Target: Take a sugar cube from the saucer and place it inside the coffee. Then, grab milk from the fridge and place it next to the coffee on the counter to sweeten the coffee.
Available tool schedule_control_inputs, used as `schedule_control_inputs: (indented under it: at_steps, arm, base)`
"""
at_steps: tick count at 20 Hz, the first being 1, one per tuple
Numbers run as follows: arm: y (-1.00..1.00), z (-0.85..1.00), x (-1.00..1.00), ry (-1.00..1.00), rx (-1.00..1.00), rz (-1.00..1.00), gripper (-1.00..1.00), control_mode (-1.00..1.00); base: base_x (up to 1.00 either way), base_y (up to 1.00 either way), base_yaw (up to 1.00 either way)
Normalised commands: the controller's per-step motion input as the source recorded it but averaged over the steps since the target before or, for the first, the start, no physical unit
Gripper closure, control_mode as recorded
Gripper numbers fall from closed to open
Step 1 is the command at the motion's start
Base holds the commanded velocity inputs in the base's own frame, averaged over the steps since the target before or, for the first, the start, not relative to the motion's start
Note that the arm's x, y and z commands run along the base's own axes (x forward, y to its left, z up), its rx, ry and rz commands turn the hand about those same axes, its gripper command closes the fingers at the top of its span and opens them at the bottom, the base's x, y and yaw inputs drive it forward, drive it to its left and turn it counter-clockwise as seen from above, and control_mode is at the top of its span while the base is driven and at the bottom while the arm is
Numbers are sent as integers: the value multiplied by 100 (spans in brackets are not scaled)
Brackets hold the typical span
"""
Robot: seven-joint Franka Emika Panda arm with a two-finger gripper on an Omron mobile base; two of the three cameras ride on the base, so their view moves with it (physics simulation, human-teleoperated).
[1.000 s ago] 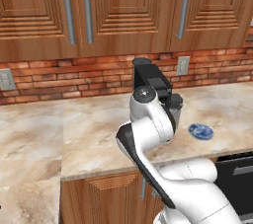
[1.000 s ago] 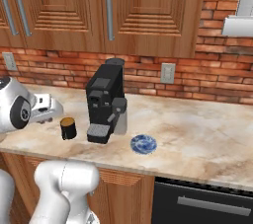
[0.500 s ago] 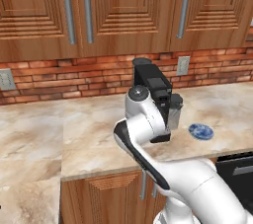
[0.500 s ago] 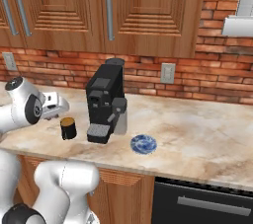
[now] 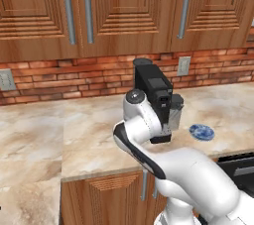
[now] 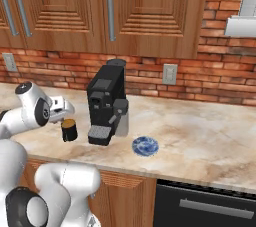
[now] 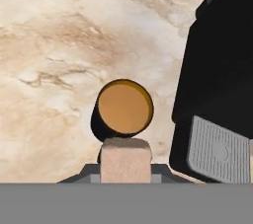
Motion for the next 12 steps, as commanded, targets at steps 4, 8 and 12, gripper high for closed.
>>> schedule_control_inputs:
  at_steps: [4,8,12]
  arm:
    - [0,-23,28,0,0,0,100,-100]
    - [0,-21,28,0,0,0,100,-100]
    - [0,-15,28,0,0,0,-100,-100]
  base:
    - [0,0,0]
    - [0,0,0]
    - [0,0,0]
